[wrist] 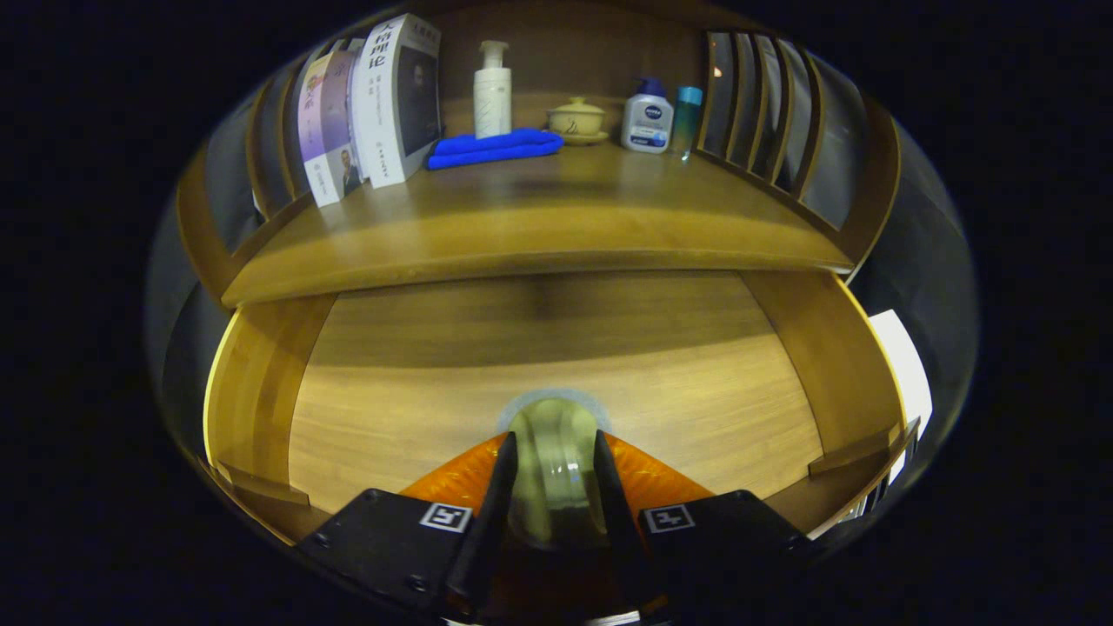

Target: Pull open the drawer, take out the items inside it, and place them on the countertop above the cabinet.

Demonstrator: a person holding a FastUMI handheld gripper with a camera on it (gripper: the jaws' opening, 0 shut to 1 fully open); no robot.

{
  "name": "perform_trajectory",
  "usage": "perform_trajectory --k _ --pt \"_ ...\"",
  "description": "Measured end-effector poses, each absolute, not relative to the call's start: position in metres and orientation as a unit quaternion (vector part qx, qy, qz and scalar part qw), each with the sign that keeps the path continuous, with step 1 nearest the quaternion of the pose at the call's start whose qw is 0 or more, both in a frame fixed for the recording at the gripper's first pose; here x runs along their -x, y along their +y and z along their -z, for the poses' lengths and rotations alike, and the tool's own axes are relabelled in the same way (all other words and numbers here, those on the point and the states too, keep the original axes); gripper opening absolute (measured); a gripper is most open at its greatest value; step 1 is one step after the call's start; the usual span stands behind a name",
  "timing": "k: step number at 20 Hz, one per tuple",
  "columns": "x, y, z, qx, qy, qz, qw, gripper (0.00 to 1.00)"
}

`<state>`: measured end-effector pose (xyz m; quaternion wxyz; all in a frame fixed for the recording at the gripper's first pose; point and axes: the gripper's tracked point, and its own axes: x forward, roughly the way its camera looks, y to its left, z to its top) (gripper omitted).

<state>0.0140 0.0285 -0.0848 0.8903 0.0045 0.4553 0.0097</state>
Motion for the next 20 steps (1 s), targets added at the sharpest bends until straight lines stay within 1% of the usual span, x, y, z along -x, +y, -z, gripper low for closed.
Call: perform_trajectory --k 2,3,5,11,20 --pt "-0.014 0.025 0.084 0.004 0.452 -0.01 0.892 0.45" --pt "-0.011 0.028 0.085 -0.003 0.443 -0.02 0.896 0.44" --pt "-0.016 0.033 0.082 -0.013 0.437 -0.03 0.899 0.22" --pt "-0.02 0.036 0.053 -0.023 0.371 -0.05 0.927 0.22" --pt "-0.014 0.032 -0.024 -0.013 0.243 -0.057 0.968 0.22"
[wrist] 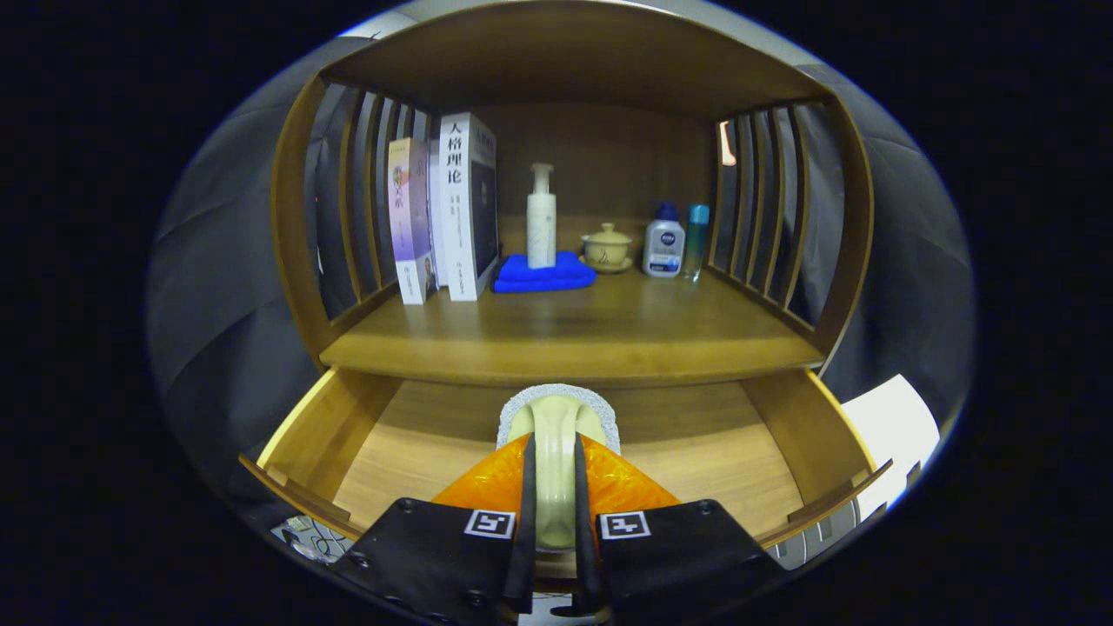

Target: Pull open the drawer, take out the items inside it, and place them on the countertop above the cabinet.

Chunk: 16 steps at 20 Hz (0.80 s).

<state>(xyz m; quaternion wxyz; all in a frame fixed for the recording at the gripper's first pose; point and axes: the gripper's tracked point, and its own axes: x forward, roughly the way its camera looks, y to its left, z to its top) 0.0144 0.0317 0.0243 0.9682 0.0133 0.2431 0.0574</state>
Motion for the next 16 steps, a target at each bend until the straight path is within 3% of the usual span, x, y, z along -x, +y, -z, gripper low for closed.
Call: perform_trajectory --k 16 --pt "-0.111 0.026 -0.088 -0.004 0.213 -0.063 0.975 0.21"
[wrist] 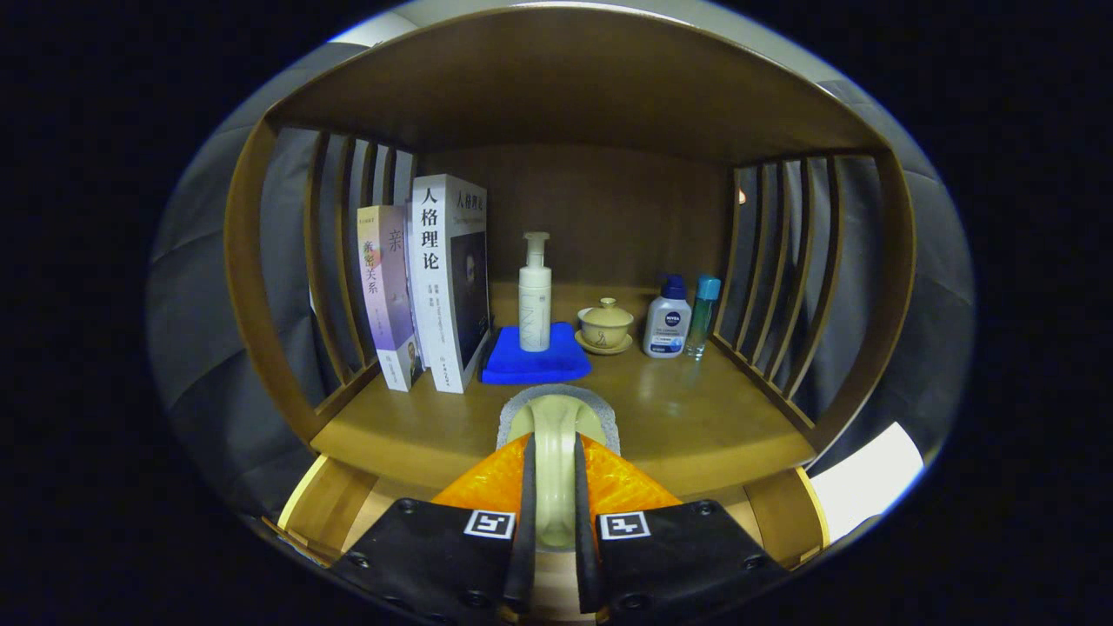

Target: Pull open the drawer, take out the items inside it, and place them on the countertop above the cabinet.

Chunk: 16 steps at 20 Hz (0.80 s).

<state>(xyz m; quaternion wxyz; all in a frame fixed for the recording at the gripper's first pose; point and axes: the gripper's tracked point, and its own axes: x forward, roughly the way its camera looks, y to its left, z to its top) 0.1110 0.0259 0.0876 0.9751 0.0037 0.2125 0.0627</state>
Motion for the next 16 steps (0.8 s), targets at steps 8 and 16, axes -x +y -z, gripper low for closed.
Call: perform_trajectory --k 8,16 --pt "-0.162 0.014 -0.065 0.009 0.248 -0.054 0.967 0.21" --pt "-0.169 0.012 -0.061 -0.024 0.234 -0.062 0.97 0.62"
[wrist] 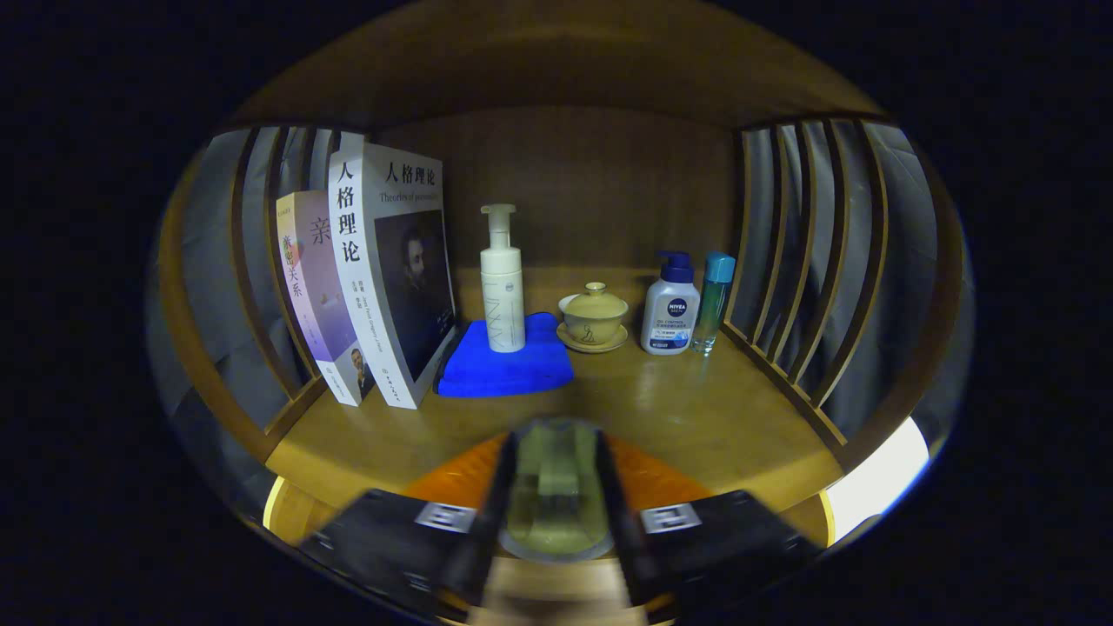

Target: Pull open the drawer, take out the items inside it, and place them on the countertop above the cabinet.

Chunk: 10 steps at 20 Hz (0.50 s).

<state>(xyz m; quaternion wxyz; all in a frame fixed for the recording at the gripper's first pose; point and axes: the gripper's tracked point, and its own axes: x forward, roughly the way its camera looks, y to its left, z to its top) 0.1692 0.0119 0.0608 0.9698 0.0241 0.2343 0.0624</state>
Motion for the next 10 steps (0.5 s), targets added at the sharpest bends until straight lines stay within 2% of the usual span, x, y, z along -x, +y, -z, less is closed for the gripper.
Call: perform_trajectory --k 2,6,10 --pt "-0.168 0.017 -0.069 -0.031 0.209 -0.076 0.974 0.97" --pt "-0.144 0.02 -0.101 -0.017 0.152 -0.092 0.984 0.97" --pt "-0.101 0.011 -0.124 -0.015 0.113 -0.07 0.991 0.97"
